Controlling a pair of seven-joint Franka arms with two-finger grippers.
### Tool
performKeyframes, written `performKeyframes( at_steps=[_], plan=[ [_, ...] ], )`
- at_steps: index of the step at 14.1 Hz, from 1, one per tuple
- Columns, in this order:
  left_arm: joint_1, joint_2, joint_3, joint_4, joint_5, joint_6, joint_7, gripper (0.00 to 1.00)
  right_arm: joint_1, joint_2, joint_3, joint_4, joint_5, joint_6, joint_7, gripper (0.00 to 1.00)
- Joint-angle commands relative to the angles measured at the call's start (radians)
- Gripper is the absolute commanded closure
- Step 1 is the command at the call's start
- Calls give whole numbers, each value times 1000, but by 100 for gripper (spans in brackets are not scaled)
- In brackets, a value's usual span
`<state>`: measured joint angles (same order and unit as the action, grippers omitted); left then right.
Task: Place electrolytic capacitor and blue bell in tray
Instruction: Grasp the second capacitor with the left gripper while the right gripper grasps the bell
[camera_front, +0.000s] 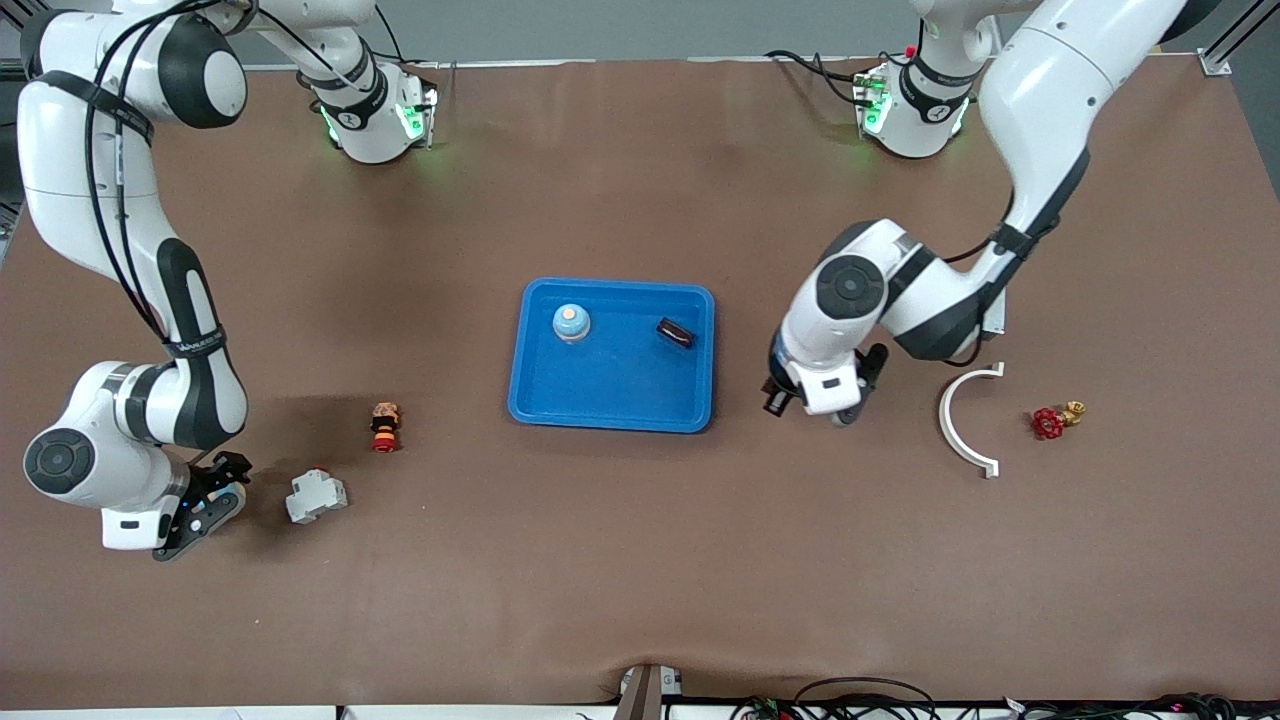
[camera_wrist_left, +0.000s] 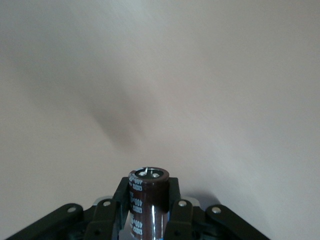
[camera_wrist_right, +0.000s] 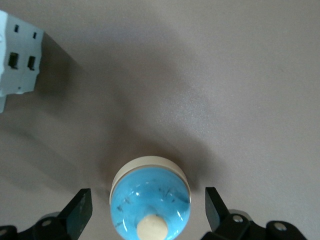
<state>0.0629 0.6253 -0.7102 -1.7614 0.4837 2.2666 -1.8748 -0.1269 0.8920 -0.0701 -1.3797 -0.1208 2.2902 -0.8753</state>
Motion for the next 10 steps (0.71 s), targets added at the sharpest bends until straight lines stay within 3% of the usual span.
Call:
performKeyframes(
  at_steps=[1, 2, 4, 5, 7, 10],
  plan=[
    [-86, 94, 1, 137, -16, -22, -30, 100, -23, 15, 24, 18, 18, 8, -25, 0],
    [-118, 126, 3, 170, -16, -22, -52, 100, -23, 15, 24, 18, 18, 6, -27, 8],
    [-158, 161, 6, 210, -13, -18, -89, 100, -23, 15, 24, 18, 18, 6, -27, 65],
    [-176, 166, 20, 215, -13, -15, -107, 100, -23, 15, 24, 19, 18, 6, -27, 80],
    [-216, 174, 53, 215, -11, -2, -113, 100, -23, 13, 24, 18, 18, 5, -25, 98],
    [-288, 189, 119, 223, -16, -1, -128, 100, -22, 12, 24, 18, 18, 0, -25, 100]
  ],
)
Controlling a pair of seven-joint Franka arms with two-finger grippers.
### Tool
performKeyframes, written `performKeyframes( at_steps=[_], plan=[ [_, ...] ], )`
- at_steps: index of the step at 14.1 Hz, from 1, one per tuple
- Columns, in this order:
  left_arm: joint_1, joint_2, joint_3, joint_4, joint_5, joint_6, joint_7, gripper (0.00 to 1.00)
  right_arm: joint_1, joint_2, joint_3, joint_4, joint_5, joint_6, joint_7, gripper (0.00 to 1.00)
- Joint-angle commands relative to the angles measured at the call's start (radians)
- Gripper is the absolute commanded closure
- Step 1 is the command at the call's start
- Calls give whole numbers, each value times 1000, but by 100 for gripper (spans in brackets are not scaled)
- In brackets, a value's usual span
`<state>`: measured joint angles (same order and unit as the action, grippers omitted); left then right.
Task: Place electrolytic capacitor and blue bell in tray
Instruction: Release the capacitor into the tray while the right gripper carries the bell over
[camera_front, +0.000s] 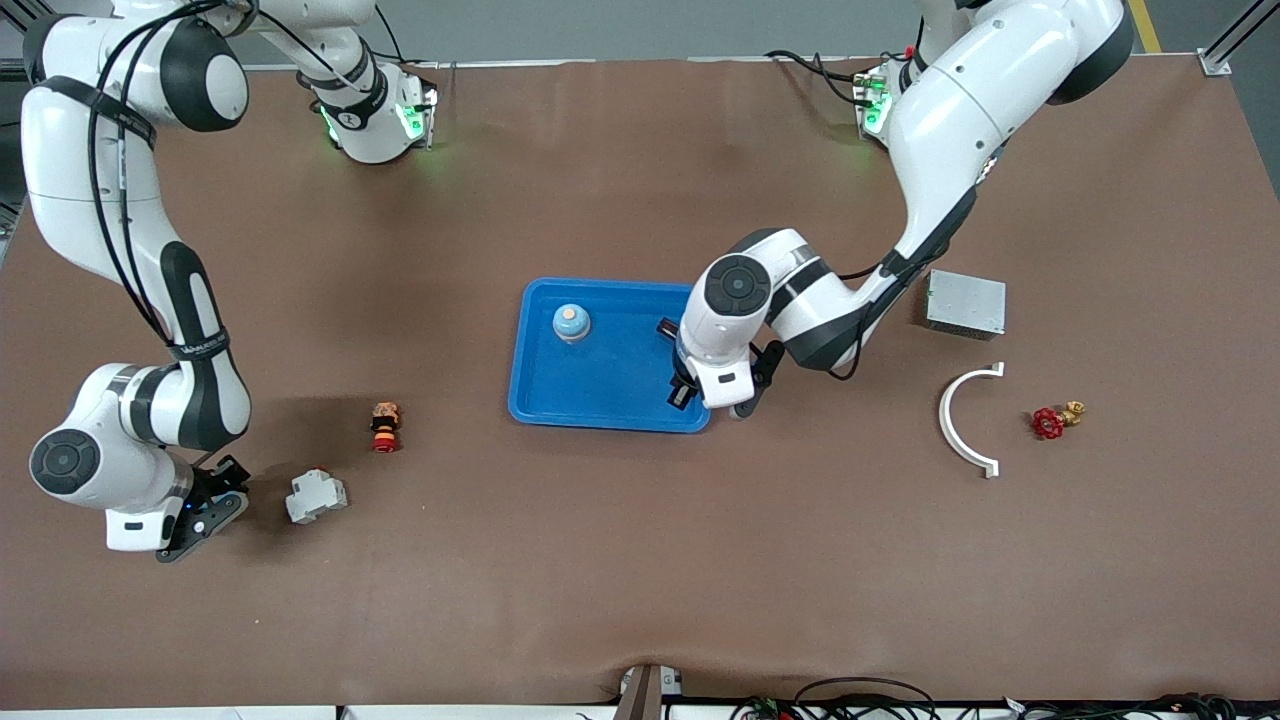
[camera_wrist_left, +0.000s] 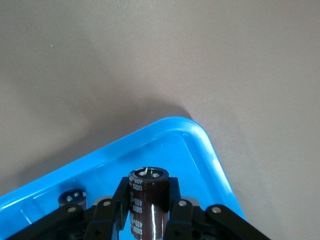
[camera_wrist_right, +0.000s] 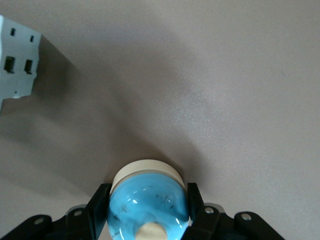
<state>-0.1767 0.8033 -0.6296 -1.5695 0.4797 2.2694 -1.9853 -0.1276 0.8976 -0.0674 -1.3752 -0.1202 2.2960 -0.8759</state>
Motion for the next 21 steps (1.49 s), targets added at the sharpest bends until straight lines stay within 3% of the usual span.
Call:
performKeyframes(
  at_steps=[1, 6, 9, 10, 12, 14, 18, 21],
  plan=[
    [-58, 11, 42, 31, -7, -5, -24, 100, -20, 3, 21, 13, 17, -10, -23, 100],
    [-75, 28, 56, 31, -9, -10, -33, 100, 6, -37, 29, 24, 19, -105, 53, 100],
    [-95, 28, 76, 29, -7, -11, -46, 100, 8, -98, 72, 25, 16, -237, 162, 100],
    [-95, 28, 77, 29, -7, -11, -46, 92, 25, -124, 77, 25, 16, -281, 213, 100],
    [-99, 34, 77, 29, -6, -11, -46, 60, 72, -176, 75, 25, 16, -398, 323, 100],
    [-106, 31, 79, 29, -3, -11, -47, 4, 126, -215, 75, 24, 16, -501, 467, 100],
    [-86, -22, 100, 64, 8, -60, -40, 0, 236, -290, 109, 21, 37, -645, 777, 100],
    [-78, -73, 100, 108, 10, -184, -4, 0, 288, -304, 130, 21, 169, -679, 960, 100]
  ],
)
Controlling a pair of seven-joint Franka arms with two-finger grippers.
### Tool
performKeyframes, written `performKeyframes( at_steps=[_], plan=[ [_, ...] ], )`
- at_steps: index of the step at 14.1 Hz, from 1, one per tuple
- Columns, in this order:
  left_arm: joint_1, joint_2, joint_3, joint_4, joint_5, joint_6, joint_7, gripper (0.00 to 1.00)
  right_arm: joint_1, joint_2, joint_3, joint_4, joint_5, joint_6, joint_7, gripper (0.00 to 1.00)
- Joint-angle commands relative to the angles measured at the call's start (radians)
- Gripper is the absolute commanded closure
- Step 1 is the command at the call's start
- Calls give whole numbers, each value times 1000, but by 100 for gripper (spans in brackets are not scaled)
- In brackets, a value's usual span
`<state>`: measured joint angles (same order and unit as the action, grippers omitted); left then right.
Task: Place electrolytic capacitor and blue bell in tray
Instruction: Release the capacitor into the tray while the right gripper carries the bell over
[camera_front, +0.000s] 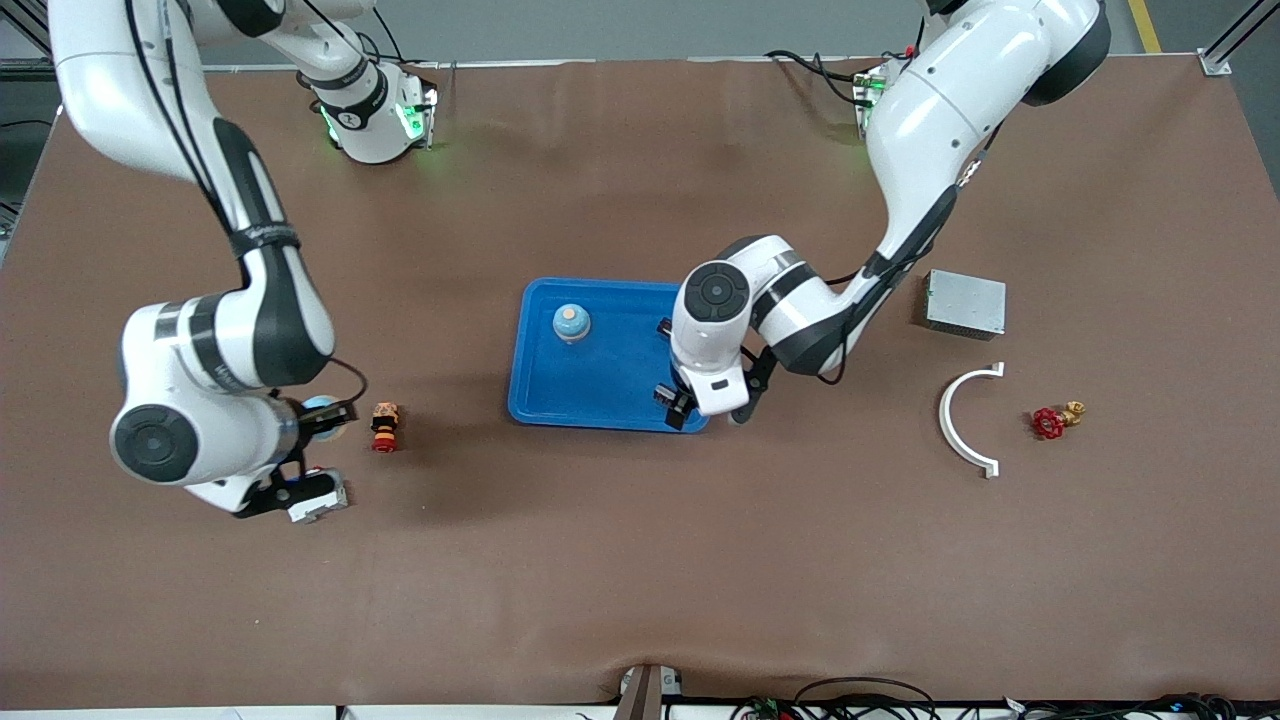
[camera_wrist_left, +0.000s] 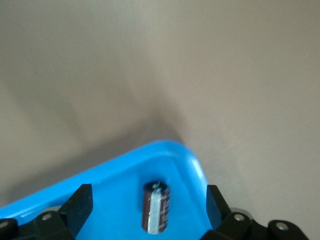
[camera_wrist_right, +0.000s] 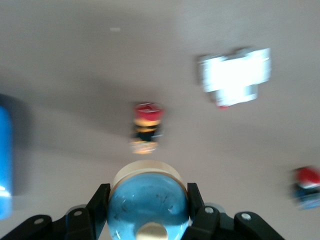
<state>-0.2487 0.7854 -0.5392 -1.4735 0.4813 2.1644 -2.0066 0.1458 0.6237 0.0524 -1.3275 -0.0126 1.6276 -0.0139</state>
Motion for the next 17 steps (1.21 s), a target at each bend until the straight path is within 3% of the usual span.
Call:
performKeyframes(
  at_steps=[1, 5, 8, 11, 17],
  plan=[
    [15, -80, 10, 12, 7, -112, 57, 0, 46, -30, 11, -26, 71, -6, 159, 100],
    [101, -198, -2, 10, -22, -221, 253, 0, 191, -27, 11, -24, 72, 44, 395, 100],
    [173, -284, -1, 10, -136, -247, 441, 0, 299, -16, 9, -33, 71, 112, 575, 100],
    [226, -330, 1, 9, -155, -294, 590, 0, 365, 7, 9, -50, 60, 153, 663, 100],
    [299, -390, -1, 9, -191, -318, 819, 0, 402, 8, 7, -274, 60, 432, 672, 100]
  ],
)
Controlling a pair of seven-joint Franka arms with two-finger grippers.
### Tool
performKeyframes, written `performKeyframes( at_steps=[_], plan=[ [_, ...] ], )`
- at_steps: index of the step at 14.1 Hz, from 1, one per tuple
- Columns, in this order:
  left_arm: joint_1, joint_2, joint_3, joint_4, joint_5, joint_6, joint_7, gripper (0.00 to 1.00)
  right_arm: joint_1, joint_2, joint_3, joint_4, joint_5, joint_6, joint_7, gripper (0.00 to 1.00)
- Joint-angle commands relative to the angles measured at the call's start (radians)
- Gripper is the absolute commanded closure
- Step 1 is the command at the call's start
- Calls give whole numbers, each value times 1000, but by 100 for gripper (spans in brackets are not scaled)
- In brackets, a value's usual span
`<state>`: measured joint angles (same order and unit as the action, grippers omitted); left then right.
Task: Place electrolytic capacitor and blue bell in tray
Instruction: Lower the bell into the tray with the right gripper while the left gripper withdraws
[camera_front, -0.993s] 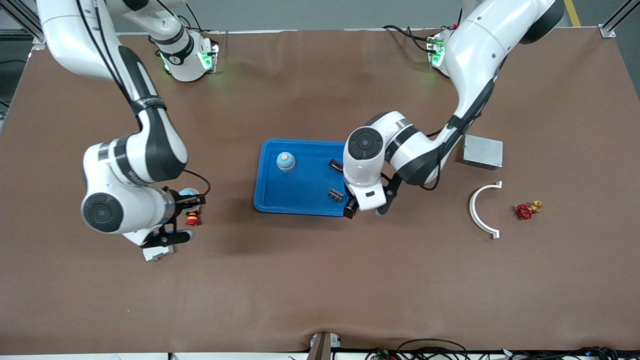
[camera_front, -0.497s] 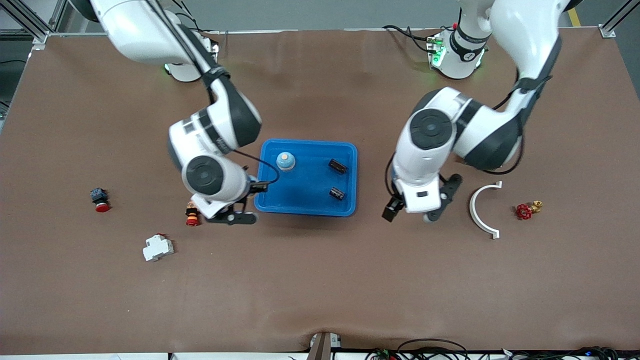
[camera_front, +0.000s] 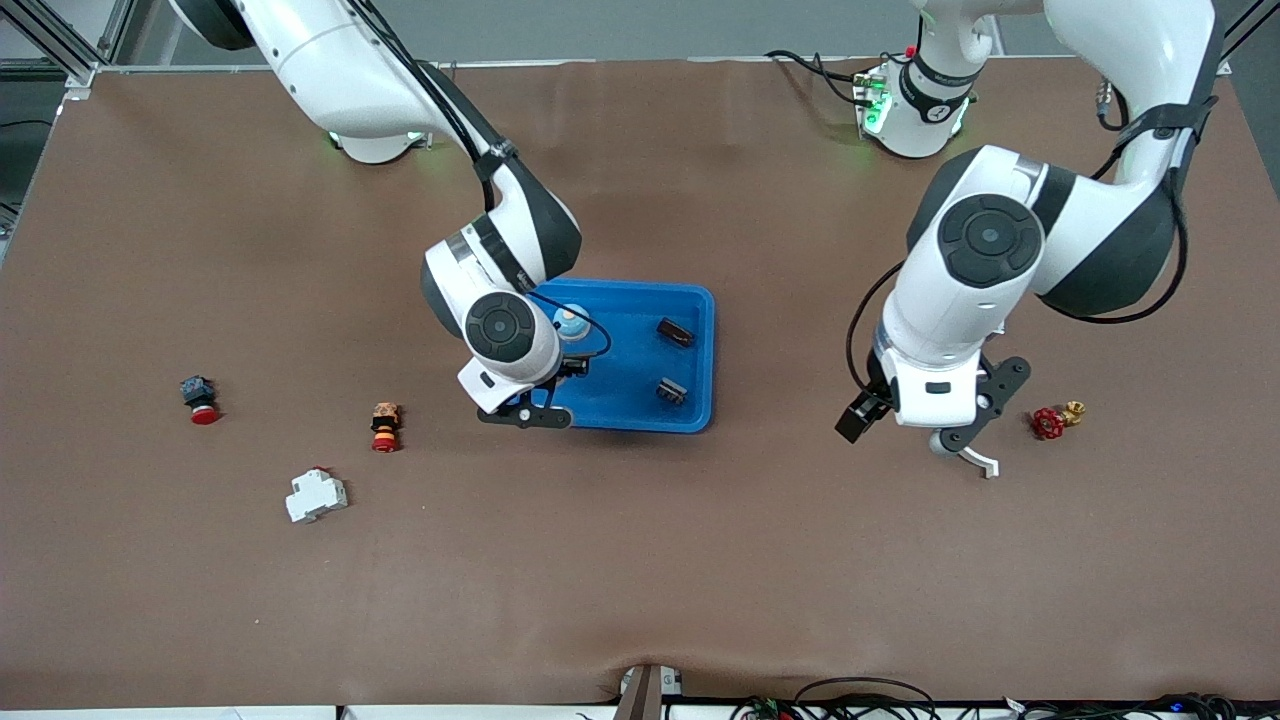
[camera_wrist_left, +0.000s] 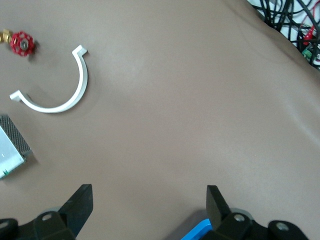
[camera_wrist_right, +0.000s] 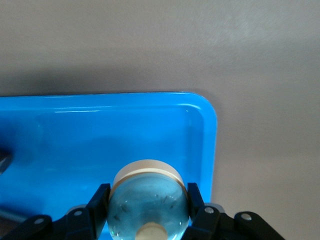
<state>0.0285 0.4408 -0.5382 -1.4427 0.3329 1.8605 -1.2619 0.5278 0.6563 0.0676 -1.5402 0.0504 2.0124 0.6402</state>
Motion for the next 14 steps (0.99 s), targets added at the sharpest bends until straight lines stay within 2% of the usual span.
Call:
performKeyframes(
  at_steps=[1, 9, 14],
  plan=[
    [40, -50, -2, -22, -64, -15, 113, 0, 20, -24, -8, -75, -4, 71, 18, 100],
    [119, -82, -2, -22, -117, -30, 352, 0, 31, 20, -8, -97, -4, 141, 18, 100],
    [130, -70, 0, -22, -127, -32, 372, 0, 35, 51, -11, -97, -9, 170, 15, 100]
  ],
)
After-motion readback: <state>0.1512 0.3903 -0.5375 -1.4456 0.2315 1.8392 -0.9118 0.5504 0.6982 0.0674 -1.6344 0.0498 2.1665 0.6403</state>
